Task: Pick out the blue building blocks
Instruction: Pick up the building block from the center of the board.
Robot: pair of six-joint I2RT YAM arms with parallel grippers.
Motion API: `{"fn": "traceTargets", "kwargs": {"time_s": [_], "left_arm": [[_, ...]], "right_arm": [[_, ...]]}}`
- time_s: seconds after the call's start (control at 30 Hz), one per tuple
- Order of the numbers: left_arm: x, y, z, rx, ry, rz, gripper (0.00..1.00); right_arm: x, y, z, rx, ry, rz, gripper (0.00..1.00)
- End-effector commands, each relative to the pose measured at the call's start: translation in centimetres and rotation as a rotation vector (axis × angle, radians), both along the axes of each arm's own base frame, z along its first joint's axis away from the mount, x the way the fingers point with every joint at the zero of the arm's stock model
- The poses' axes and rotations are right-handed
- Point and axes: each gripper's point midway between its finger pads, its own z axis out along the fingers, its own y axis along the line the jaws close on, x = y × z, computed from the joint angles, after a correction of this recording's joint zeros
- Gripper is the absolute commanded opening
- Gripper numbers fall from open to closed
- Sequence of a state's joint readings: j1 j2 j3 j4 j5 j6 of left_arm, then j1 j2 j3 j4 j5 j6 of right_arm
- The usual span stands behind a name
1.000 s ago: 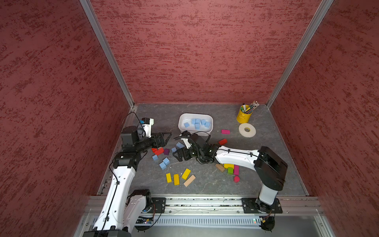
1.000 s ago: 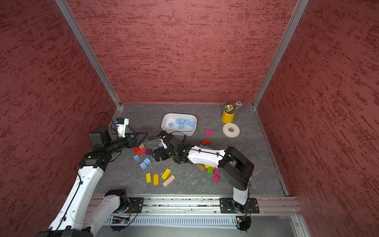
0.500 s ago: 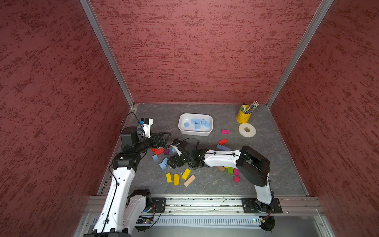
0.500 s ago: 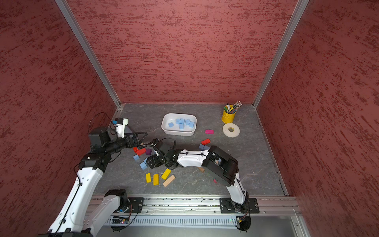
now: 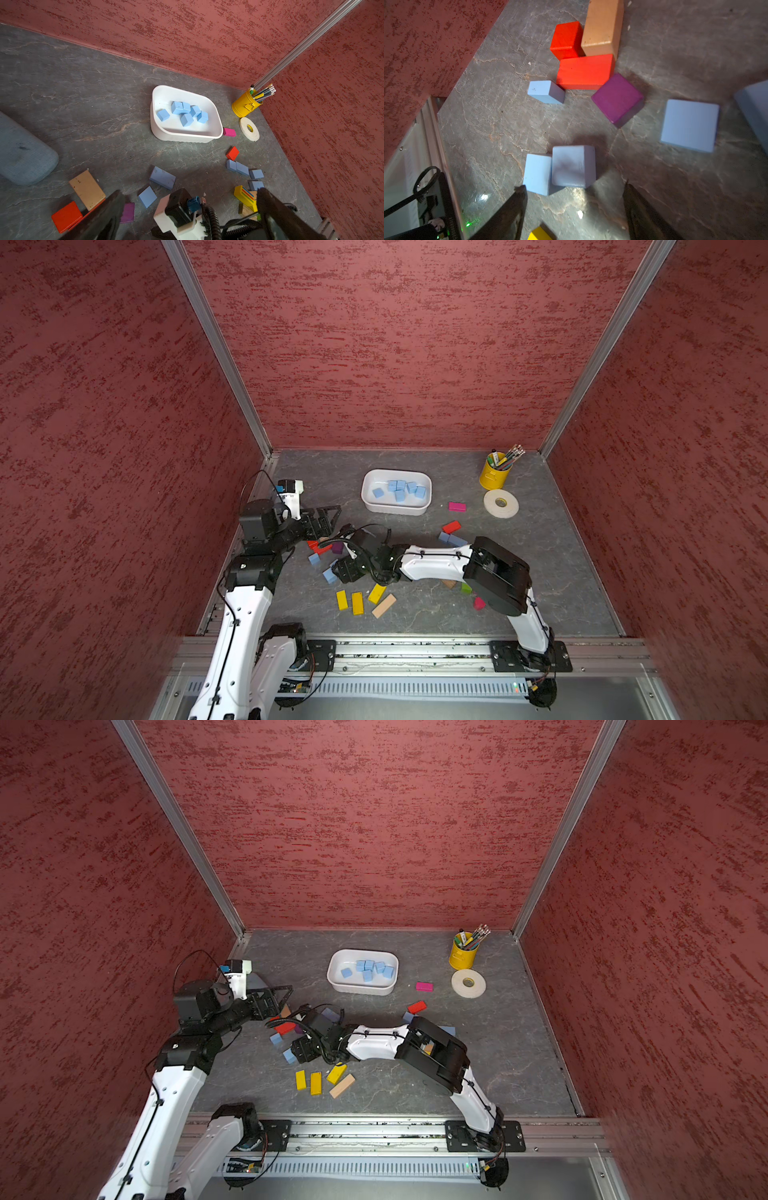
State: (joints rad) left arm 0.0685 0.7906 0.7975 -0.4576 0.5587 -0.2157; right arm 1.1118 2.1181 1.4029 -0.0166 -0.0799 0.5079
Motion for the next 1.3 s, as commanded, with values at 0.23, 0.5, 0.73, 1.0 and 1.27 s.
{"fn": "traceTargets", "kwargs": {"time_s": [0.23, 0.5, 0.73, 1.0, 1.27], "left_arm": [[-0.1, 0.8, -0.5, 0.022, 0.012, 0.039, 1.0], [-0.2, 0.8, -0.5, 0.019, 0.011, 0.038, 1.0], [-0.2, 0.8, -0.5, 0.02, 0.01, 0.037, 1.0], [-0.2, 0.8, -0.5, 0.02, 0.011, 0.038, 1.0], [-0.1, 0.9, -0.6, 0.02, 0.011, 0.041, 1.0]], "right_arm": [[1.2, 0.0, -1.7, -0.152, -0.103, -0.062, 0.61], [1.7, -0.6, -1.9, -0.191, -0.136, -0.093, 0.46], [2.0, -0.8, -2.0, -0.217, -0.169, -0.106, 0.45], [2.1, 0.0, -1.8, -0.251, -0.238, -0.074, 0.5], [2.5, 0.4, -2.1, -0.296, -0.288, -0.04, 0.43]]}}
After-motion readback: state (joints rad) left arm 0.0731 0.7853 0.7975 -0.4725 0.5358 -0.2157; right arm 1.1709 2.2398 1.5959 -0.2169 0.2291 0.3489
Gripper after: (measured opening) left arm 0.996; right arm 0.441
